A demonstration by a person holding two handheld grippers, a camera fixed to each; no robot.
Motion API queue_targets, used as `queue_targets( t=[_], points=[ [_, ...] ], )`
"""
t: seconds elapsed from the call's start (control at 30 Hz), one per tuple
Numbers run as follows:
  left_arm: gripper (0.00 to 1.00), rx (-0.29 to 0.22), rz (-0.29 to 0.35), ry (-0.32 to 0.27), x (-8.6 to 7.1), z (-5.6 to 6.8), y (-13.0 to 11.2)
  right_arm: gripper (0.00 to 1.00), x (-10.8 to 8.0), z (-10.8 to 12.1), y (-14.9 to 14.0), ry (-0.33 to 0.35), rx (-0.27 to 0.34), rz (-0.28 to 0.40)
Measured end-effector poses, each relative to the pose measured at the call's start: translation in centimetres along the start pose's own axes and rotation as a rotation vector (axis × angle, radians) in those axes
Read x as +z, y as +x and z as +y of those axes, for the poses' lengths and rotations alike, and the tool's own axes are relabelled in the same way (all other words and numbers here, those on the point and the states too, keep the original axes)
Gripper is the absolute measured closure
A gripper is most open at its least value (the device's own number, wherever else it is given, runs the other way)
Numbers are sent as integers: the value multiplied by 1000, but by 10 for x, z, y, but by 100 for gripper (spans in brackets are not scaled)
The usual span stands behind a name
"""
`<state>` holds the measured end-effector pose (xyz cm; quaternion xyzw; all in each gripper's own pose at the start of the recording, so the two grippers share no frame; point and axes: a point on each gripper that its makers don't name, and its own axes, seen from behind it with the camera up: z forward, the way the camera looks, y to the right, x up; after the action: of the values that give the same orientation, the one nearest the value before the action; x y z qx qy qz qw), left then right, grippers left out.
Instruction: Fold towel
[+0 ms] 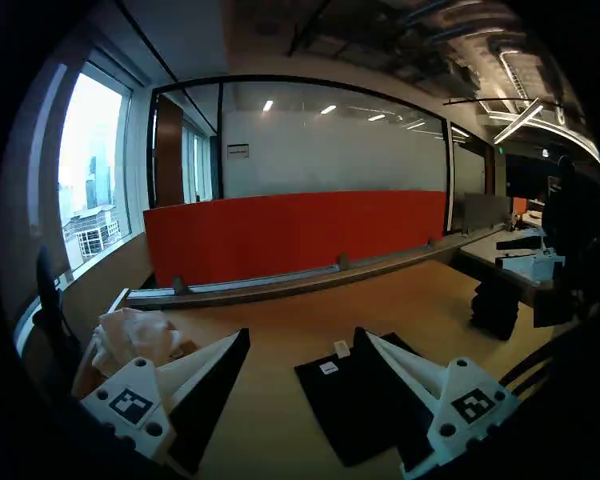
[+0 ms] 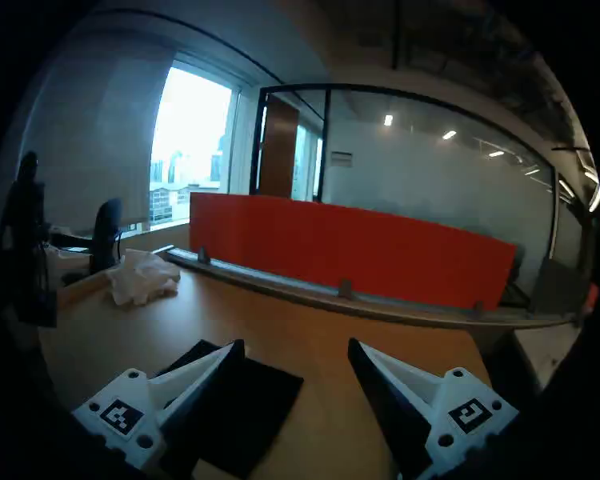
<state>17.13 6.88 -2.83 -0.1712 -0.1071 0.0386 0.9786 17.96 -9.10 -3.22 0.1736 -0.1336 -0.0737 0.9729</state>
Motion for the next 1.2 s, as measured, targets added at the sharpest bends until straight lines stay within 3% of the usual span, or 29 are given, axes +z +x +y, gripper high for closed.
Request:
queue_targets(
  t=[0.2,0.4,1.2],
  points=[
    [4,37,-42,-24,2,13,-26,0,4,-17,-24,60,-45,-56],
    [4,36,-86,-54,4,29,-58,0,8,-31,-55,101,-76,-107],
    [4,100,-306,-179,26,75,-186,0,25,-66,-182,198,-108,-301]
  ],
)
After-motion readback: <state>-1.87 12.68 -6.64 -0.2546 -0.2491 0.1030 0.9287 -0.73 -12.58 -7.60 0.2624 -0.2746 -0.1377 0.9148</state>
